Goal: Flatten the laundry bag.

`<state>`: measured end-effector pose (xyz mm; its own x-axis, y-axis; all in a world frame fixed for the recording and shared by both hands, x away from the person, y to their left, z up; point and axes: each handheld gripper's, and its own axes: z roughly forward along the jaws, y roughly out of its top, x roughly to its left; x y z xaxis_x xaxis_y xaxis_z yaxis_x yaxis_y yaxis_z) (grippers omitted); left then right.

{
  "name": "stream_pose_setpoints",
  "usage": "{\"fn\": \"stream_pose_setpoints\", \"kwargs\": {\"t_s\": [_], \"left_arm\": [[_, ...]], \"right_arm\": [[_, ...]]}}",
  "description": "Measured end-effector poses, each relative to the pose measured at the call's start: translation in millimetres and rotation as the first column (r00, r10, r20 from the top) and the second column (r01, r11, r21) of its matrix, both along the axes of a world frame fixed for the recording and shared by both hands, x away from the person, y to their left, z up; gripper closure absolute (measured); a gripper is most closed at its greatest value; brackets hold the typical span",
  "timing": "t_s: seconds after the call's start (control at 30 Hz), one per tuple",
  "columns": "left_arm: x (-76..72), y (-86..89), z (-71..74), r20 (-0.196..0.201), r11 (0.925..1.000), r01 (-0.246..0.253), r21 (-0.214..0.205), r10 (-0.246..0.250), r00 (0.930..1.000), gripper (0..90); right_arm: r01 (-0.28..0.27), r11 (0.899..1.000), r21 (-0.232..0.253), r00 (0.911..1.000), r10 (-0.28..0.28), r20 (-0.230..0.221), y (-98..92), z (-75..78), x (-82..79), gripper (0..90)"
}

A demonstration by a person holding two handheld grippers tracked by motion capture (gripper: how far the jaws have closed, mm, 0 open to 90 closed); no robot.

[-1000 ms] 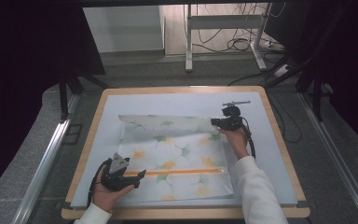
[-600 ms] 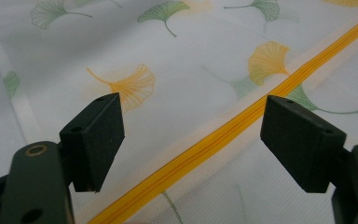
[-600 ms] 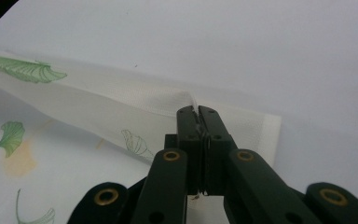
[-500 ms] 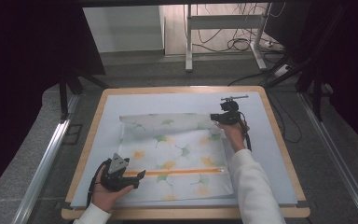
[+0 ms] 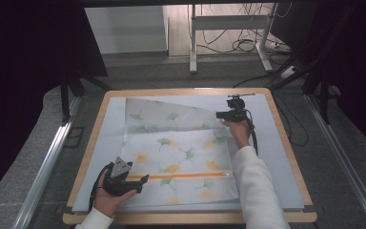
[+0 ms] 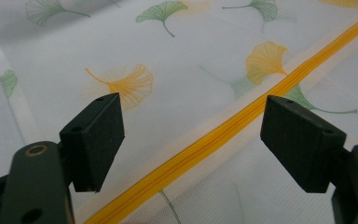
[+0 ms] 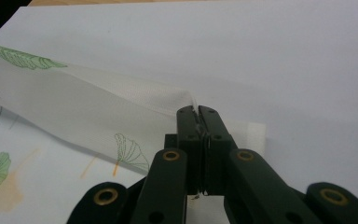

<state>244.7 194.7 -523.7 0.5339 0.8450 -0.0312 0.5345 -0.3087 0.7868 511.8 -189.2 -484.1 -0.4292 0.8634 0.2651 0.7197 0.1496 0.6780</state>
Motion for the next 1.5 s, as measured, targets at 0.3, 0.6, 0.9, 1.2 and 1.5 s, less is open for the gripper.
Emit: {"fn": "stream_pose_setpoints", "kwargs": {"t_s": [0.3, 0.6, 0.9, 1.2, 1.5], "left_arm": [[0.4, 1.3, 0.1, -0.001, 1.0, -0.001, -0.002, 0.001, 1.0, 21.2], [0.2, 1.4, 0.5, 0.0, 1.0, -0.002, -0.003, 0.002, 1.0, 21.2], [0.3, 1.4, 0.5, 0.0, 1.0, -0.002, -0.002, 0.002, 1.0, 21.2], [0.9, 1.9, 0.2, -0.001, 1.0, -0.001, 0.0, 0.001, 1.0, 21.2], [0.1, -2.5, 0.6, 0.001, 0.9999, 0.008, 0.009, -0.008, 1.0, 21.2]], "right_arm": [[0.024, 1.0, 0.011, 0.9997, -0.024, -0.009, 1.1, 0.6, 11.9, 87.0], [0.042, 0.999, -0.001, 0.9991, -0.042, 0.001, 2.8, 5.7, 20.1, 86.6], [0.065, 0.998, -0.003, 0.9977, -0.065, 0.018, 2.7, 9.6, 25.2, 80.2], [0.056, 0.997, -0.048, 0.9932, -0.051, 0.104, -1.5, 28.8, 14.4, 59.2], [-0.154, 0.987, -0.037, 0.9824, 0.157, 0.101, 10.3, 33.8, -29.8, 73.7]]}}
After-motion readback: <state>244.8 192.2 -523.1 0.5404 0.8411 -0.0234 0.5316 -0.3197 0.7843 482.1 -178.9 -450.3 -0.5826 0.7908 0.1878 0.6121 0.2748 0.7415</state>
